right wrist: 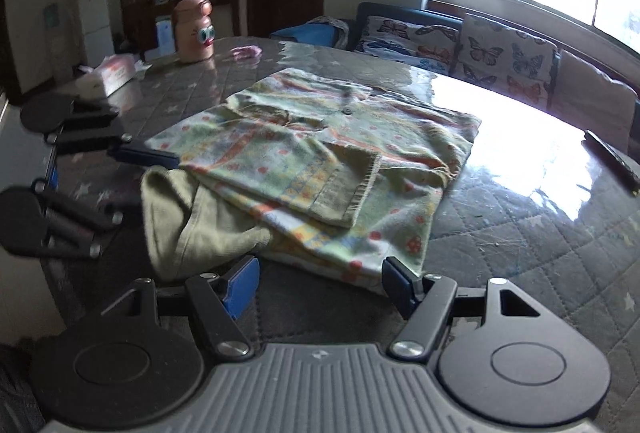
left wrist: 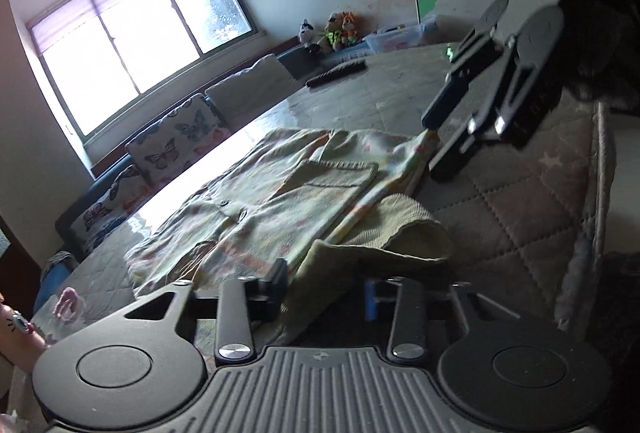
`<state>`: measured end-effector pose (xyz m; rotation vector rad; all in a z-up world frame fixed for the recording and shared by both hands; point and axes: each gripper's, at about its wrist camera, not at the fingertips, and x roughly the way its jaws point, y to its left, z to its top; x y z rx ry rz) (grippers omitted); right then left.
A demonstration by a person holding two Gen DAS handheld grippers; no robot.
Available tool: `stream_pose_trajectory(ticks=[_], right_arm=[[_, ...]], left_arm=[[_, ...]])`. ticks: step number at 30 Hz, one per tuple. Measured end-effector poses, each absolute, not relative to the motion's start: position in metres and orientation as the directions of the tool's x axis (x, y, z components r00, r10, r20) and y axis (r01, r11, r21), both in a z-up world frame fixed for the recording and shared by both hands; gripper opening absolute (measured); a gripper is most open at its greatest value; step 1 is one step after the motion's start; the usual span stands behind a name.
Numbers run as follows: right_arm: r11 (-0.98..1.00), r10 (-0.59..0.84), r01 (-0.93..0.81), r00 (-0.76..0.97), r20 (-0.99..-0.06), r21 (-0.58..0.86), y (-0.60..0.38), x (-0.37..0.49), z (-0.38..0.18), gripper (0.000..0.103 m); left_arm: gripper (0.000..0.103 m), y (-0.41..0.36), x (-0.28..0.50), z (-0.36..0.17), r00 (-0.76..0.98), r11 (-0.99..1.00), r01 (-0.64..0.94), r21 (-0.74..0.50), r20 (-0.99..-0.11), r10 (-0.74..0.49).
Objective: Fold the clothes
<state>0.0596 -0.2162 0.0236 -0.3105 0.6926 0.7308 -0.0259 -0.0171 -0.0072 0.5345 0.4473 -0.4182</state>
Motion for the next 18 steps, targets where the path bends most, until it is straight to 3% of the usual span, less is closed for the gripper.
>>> stream_pose_trajectory(ticks=[3,12,15,16,18], right_arm=[[0.676,0.514,-0.734,0.532,-0.673,-0.064,-0.206,0.054,0.021,0.069],[0.621,0.559,-0.776,0.539,-0.631,-0.112,-0.17,0.06,0.018,0.065],[0.626,0.568,-0.774,0.534,-0.626,-0.092,-0.16,0.067,0.018,0.047],[0.63,0.572,-0.773,0.528,-0.628,-0.076,-0.158,0.07,0.018,0.033],[0.643,0.584,-0.766,0.5,-0.64,-0.013,-0.157,0.08,0.019,0.026]], left_arm=[[0.018,-0.011,-0.018,0.0,0.82,0.814,0.477,0.331,-0.501,-0.277],[0.011,0.008,0.022,0.02,0.814,0.902,0.403,0.155,-0.511,-0.276],[0.012,0.013,0.029,0.021,0.806,0.911,0.393,0.122,-0.522,-0.278],[0.015,0.015,0.029,0.022,0.806,0.913,0.39,0.119,-0.525,-0.276],[0.017,0.018,0.026,0.022,0.809,0.916,0.382,0.123,-0.524,-0.266]])
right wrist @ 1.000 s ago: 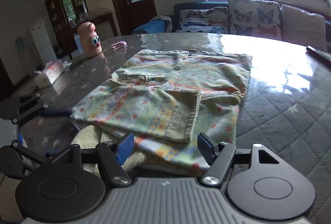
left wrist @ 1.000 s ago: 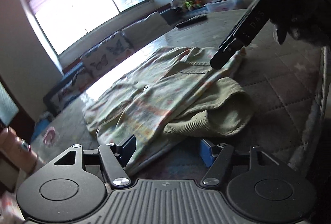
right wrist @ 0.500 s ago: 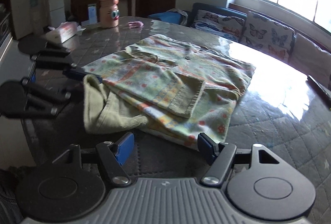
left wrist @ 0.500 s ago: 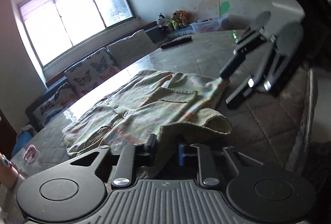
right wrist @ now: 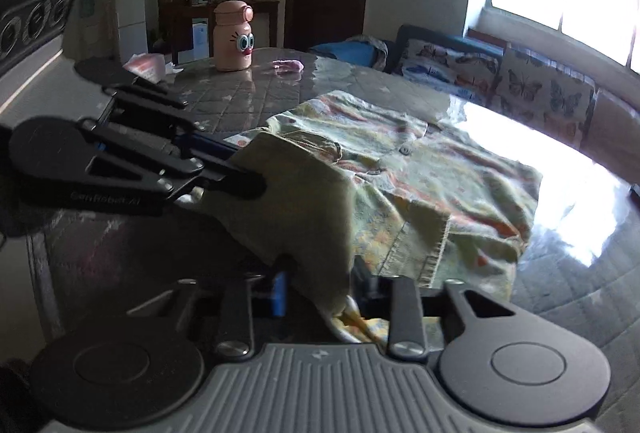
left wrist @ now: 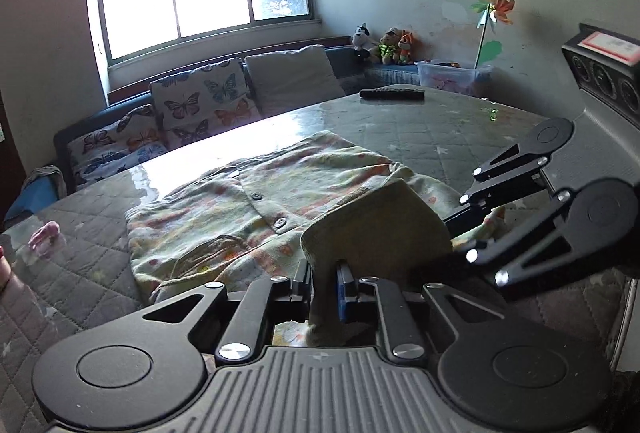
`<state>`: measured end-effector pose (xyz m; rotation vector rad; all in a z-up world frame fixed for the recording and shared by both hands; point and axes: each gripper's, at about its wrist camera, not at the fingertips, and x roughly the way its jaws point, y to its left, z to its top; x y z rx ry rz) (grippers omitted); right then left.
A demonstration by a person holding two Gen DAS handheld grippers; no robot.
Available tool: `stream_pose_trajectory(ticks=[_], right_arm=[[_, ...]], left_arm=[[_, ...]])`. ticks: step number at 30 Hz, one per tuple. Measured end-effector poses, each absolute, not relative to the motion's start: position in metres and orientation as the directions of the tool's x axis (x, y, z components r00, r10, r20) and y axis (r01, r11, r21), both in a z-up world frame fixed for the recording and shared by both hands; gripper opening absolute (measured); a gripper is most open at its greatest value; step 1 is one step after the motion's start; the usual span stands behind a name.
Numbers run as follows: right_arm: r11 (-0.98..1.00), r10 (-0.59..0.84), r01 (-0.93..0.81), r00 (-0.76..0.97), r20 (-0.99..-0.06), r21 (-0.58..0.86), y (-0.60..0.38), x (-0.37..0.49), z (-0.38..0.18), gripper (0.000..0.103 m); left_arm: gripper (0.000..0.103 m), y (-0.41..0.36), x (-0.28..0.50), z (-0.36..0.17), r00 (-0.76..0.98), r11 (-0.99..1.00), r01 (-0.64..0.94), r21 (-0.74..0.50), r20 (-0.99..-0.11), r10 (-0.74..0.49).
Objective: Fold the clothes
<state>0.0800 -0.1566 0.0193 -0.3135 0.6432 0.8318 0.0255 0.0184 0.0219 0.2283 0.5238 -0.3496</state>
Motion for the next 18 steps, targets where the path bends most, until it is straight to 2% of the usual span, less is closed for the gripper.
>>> stream_pose_trajectory(ticks=[2,3,4,12,14,17,18], right_arm=[[0.652,0.591,-0.758,0.499,-0.634,0.012,-0.158,0.084,0.022,0.022],[0.657,0.595,-0.754,0.499,-0.63,0.022,-0.159,0.086,0.024,0.021],[0.664,0.599,-0.747,0.501,-0.625,0.037,-0.161,0.089,0.026,0.018],[0.694,0.611,-0.715,0.52,-0.597,0.088,-0.165,0.099,0.033,0.014],[0.698,0.609,-0.711,0.526,-0.593,0.086,-0.165,0.098,0.033,0.013],[0.699,0.613,-0.71,0.536,-0.581,0.084,-0.166,0.096,0.035,0.011],[0.7,0.615,-0.709,0.538,-0.577,0.084,-0.167,0.095,0.036,0.01]], left_arm=[[0.034,0.023,0.017,0.022,0.813,0.916,0.378,0.135,-0.521,-0.259],[0.053,0.025,0.011,0.022,0.82,0.915,0.373,0.153,-0.516,-0.248],[0.056,0.027,0.005,0.021,0.827,0.915,0.367,0.17,-0.51,-0.236],[0.056,0.029,-0.007,-0.004,0.844,0.861,0.353,0.366,-0.523,-0.124],[0.052,0.029,-0.004,-0.009,0.846,0.848,0.353,0.394,-0.523,-0.109],[0.033,0.032,0.0,-0.013,0.848,0.832,0.354,0.426,-0.522,-0.094],[0.022,0.033,0.001,-0.014,0.849,0.827,0.355,0.437,-0.522,-0.088]])
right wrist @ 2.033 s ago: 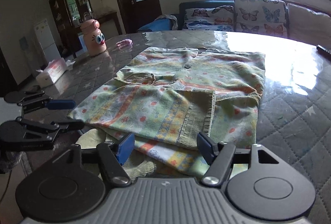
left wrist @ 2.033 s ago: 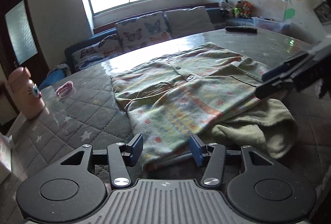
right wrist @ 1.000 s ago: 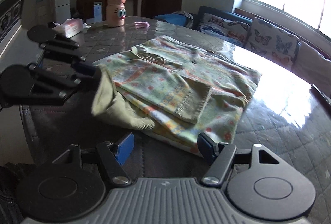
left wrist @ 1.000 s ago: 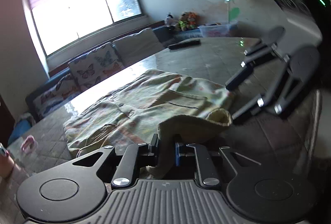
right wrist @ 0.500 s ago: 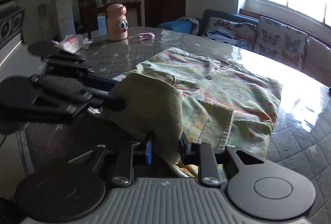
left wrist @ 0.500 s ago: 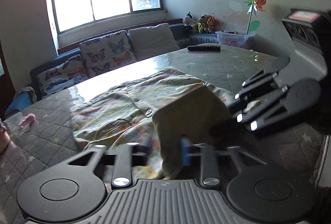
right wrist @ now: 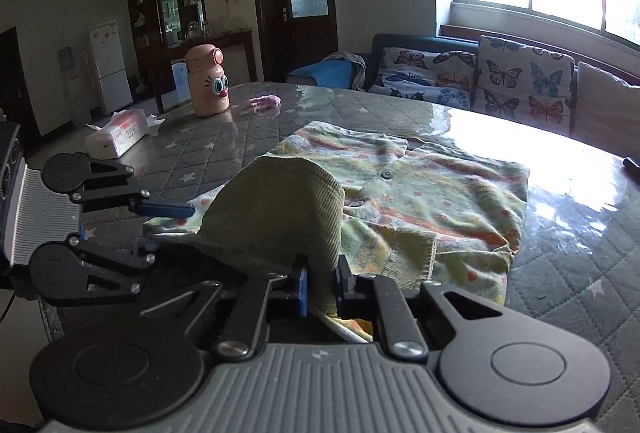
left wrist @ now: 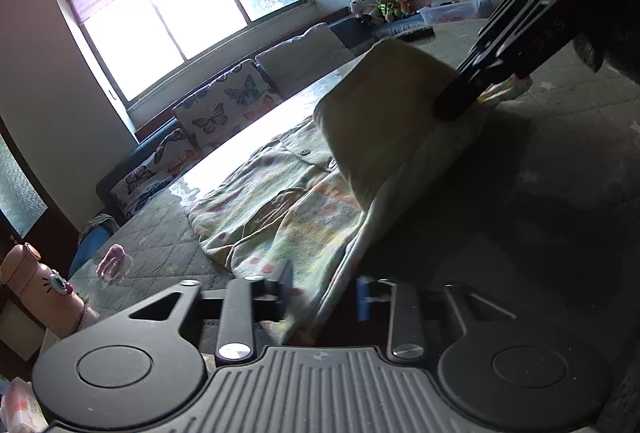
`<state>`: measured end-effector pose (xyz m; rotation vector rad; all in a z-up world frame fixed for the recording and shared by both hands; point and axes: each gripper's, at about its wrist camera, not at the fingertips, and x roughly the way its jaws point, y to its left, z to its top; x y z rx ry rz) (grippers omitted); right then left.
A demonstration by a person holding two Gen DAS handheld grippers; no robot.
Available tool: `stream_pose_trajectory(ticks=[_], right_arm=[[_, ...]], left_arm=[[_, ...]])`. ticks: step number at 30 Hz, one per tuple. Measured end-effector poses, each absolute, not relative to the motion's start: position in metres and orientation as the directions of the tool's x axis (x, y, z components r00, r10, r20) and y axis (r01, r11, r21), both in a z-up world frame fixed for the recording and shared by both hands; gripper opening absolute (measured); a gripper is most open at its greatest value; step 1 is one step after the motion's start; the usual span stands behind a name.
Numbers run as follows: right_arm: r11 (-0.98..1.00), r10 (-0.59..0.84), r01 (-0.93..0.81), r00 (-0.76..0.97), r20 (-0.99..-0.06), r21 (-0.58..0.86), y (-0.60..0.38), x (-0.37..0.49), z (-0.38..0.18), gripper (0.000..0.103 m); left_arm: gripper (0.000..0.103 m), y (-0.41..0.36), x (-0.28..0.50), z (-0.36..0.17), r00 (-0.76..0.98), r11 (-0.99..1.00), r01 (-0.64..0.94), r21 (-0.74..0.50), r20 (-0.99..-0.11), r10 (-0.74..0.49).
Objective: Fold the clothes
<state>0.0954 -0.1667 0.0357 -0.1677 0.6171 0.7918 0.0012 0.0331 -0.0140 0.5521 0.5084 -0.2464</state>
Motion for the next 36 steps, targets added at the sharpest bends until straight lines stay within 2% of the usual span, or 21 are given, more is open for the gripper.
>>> stream_pose_trajectory(ticks=[1,4,21,31,36], right_arm=[[0.7,0.617,-0.709,0.54,-0.572,0.085,-0.167,0.095,0.036,0.01],[0.698,0.629,-0.711,0.551,-0.549,0.085,-0.17,0.089,0.041,0.008],[0.606,0.718,-0.788,0.482,-0.502,0.11,-0.216,-0.006,0.106,0.007],[0.629,0.7,-0.774,0.52,-0.491,0.077,-0.195,0.056,0.127,0.007],[0.657,0.665,-0.751,0.535,-0.52,0.067,-0.175,0.112,0.126,0.007]], left_arm=[[0.013,0.035,0.002,-0.014,0.846,0.83,0.355,0.429,-0.526,-0.09],[0.006,0.038,-0.004,-0.008,0.848,0.843,0.351,0.408,-0.52,-0.101],[0.005,0.035,-0.107,0.061,0.823,0.866,0.424,0.265,-0.512,-0.247],[0.005,0.044,-0.04,0.077,0.869,0.916,0.33,0.228,-0.454,-0.2],[0.005,0.048,0.023,0.072,0.865,0.929,0.296,0.224,-0.476,-0.161]])
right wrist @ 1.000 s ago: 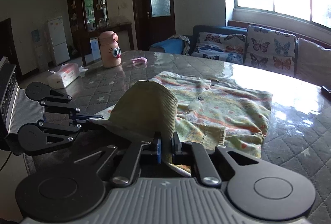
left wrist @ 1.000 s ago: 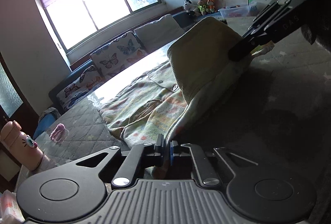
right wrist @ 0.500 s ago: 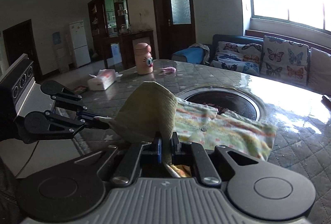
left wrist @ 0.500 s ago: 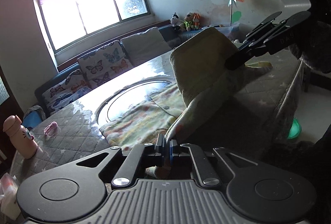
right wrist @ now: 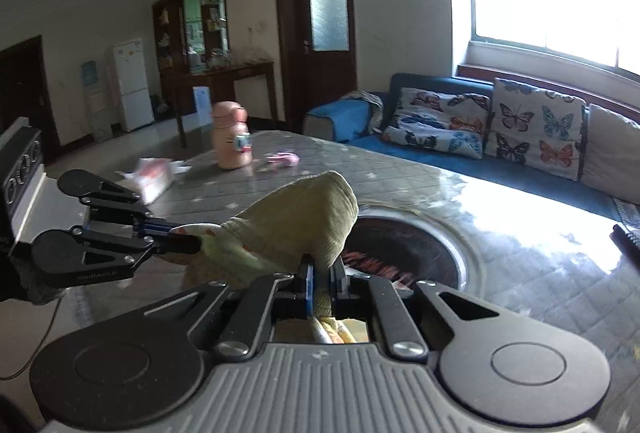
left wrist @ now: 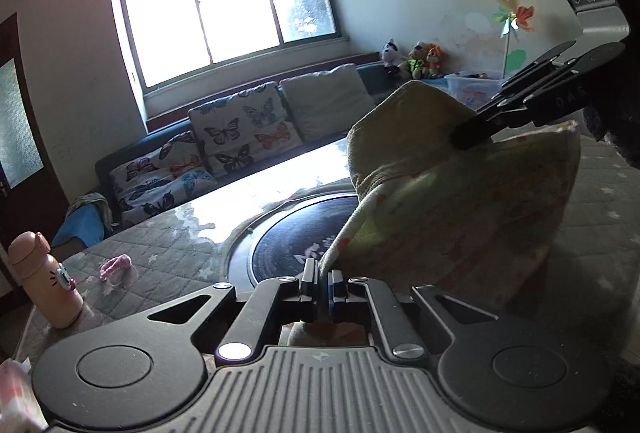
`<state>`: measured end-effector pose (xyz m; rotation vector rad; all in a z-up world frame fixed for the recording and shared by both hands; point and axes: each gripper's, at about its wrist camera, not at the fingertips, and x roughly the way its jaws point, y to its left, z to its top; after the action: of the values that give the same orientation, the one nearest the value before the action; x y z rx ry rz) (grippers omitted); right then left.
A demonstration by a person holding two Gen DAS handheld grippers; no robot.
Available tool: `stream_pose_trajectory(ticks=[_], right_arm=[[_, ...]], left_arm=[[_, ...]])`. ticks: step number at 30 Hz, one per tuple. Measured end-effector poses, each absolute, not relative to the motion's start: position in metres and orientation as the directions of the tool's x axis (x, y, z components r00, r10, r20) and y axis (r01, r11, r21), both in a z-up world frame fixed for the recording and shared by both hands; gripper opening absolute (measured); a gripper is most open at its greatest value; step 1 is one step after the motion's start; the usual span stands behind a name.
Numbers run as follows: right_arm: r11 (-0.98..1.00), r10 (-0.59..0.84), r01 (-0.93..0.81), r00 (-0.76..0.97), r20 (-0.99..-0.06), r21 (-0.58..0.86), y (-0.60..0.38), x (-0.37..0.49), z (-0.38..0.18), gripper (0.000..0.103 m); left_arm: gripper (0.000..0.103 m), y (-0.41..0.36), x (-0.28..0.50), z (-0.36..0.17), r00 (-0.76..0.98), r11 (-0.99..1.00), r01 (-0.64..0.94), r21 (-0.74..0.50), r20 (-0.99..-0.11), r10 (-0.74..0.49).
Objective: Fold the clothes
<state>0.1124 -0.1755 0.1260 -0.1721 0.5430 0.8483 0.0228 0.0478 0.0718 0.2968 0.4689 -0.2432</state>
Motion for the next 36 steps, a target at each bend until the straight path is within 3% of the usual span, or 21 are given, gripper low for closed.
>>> stream_pose_trajectory(ticks=[7,10,13,16,19,26,31,36], right_arm=[[0.713,0.594,-0.698,0.548,-0.589,0.069,-0.135,0.18,0.087,0.009],[0.748,0.562,-0.659,0.563,-0.606,0.08,-0.126,0.198,0.065,0.021],[0.766,0.547,-0.637,0.576,-0.607,0.085,-0.129,0.2,0.051,0.024],[0.778,0.539,-0.623,0.587,-0.604,0.088,-0.138,0.194,0.044,0.039],[0.782,0.538,-0.615,0.589,-0.604,0.097,-0.149,0.18,0.034,0.041],[0.826,0.474,-0.558,0.604,-0.641,0.085,-0.176,0.158,0.007,0.045],[0.865,0.449,-0.485,0.635,-0.629,0.128,-0.2,0.157,0.007,0.044],[0.859,0.475,-0.485,0.641,-0.603,0.162,-0.198,0.167,0.015,0.044]], left_arm=[[0.006,0.059,0.098,0.033,0.792,0.947,0.262,0.184,-0.601,-0.103],[0.009,0.064,0.111,0.018,0.773,0.956,0.241,0.166,-0.629,-0.085],[0.015,0.067,0.118,0.009,0.768,0.961,0.22,0.165,-0.637,-0.066],[0.023,0.066,0.116,0.008,0.785,0.959,0.203,0.198,-0.618,-0.038],[0.032,0.071,0.12,0.009,0.793,0.964,0.161,0.212,-0.609,0.001],[0.039,0.09,0.123,0.006,0.789,0.973,0.046,0.225,-0.606,0.103],[0.037,0.101,0.117,0.013,0.789,0.973,-0.03,0.228,-0.593,0.164],[0.037,0.086,0.105,0.029,0.815,0.981,0.03,0.19,-0.574,0.086]])
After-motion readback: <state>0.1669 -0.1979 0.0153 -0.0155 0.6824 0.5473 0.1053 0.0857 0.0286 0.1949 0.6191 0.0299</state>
